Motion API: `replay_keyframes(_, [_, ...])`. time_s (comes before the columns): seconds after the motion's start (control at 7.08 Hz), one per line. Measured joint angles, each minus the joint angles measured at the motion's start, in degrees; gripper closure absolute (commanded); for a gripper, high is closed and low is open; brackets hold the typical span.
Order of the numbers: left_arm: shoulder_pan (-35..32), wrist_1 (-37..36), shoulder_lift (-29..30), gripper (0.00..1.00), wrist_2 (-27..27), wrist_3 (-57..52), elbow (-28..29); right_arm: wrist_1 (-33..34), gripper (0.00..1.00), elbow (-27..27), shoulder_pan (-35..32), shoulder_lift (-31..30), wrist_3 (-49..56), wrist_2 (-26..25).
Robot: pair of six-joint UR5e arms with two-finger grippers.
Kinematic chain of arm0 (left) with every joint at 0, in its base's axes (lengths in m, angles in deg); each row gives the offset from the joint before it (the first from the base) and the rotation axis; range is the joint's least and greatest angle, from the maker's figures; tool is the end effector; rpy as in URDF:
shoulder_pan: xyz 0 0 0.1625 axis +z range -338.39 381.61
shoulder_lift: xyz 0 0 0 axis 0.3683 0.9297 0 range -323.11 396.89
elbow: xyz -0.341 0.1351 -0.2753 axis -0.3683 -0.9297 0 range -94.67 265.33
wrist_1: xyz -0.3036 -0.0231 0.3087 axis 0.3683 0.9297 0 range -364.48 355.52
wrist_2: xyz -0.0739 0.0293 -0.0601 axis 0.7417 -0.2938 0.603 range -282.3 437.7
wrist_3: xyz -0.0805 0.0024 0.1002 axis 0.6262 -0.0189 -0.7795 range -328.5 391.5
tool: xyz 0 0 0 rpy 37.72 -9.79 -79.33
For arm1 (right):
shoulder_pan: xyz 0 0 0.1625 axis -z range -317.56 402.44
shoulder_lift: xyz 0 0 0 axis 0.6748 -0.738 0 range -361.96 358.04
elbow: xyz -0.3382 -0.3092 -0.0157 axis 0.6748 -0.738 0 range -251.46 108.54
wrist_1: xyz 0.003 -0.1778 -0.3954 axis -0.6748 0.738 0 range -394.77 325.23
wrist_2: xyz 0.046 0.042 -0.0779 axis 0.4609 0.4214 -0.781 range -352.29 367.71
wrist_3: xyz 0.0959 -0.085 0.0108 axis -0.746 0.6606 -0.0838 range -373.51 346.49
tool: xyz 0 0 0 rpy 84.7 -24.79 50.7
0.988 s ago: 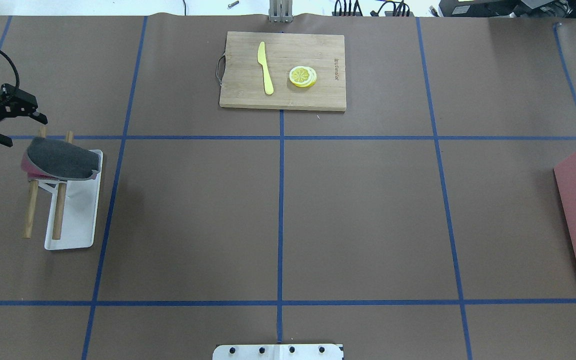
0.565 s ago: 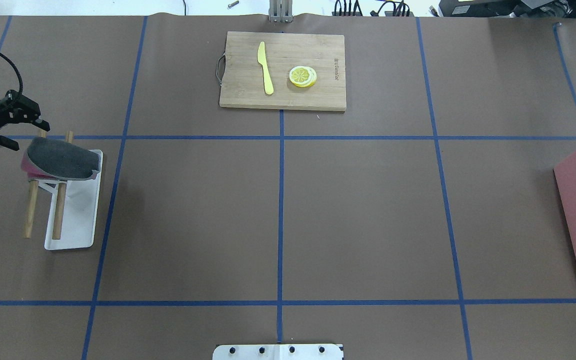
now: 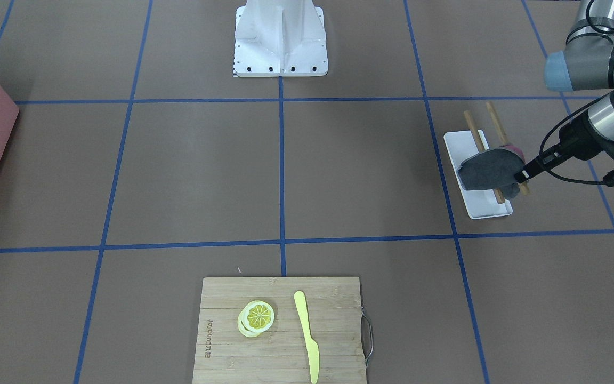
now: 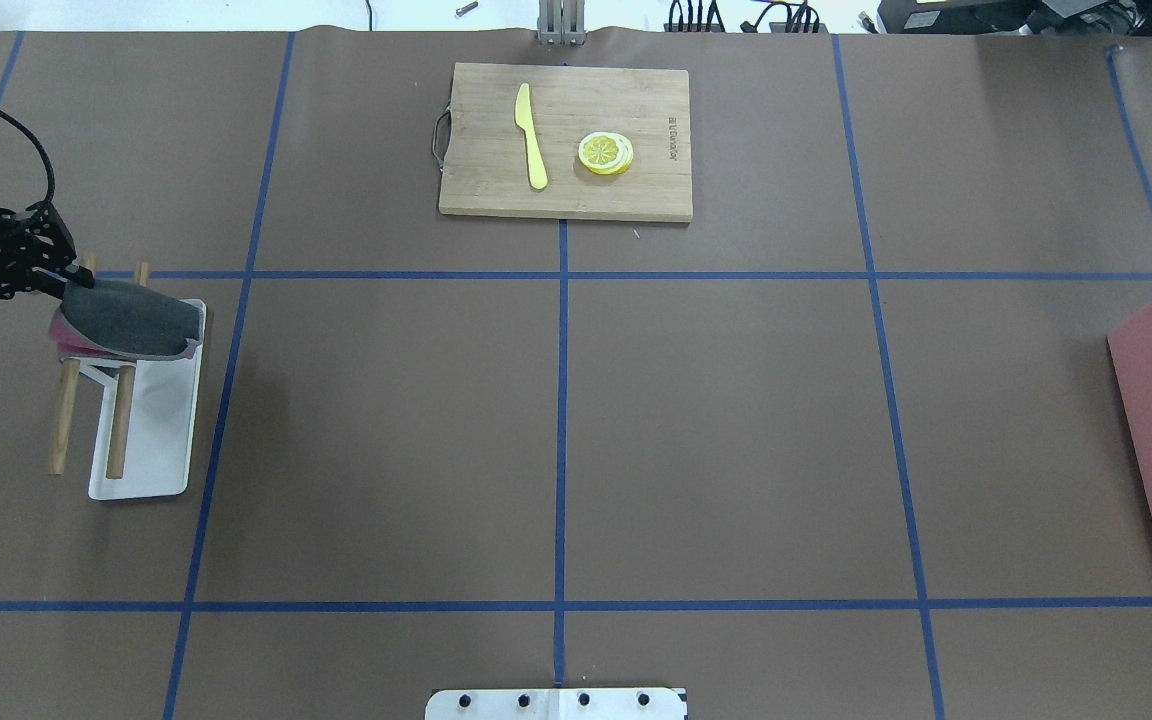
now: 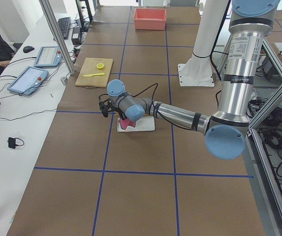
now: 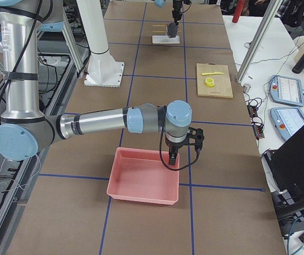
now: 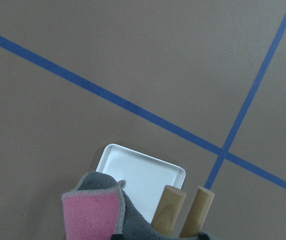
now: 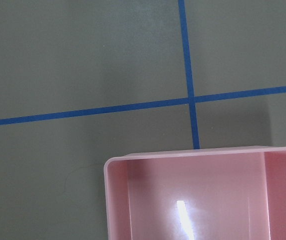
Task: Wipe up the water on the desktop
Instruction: 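Reach the left gripper down to the grey-and-pink cloth on the white rack, then grasp the cloth with the left gripper and lift it off the rack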
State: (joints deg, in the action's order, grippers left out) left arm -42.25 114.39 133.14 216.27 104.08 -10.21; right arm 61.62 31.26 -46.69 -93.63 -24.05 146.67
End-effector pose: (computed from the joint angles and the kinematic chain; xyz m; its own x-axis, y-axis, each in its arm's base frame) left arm 0.2246 -0.5413 0.5337 0.4323 -0.4314 -0.7919 0.2614 0.9004 -0.3478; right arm 0.0287 -0.4983 0.6178 0.6473 0.1123 0.7539 -0.1050 0.9928 -0.0577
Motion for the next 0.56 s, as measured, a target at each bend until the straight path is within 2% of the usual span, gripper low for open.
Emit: replay_keyframes(0.56, [-3.0, -0.5, -1.2, 1.0, 4.8, -0.6, -0.8, 0.0, 0.0, 0.3, 0.0, 0.0, 0.0, 1.1])
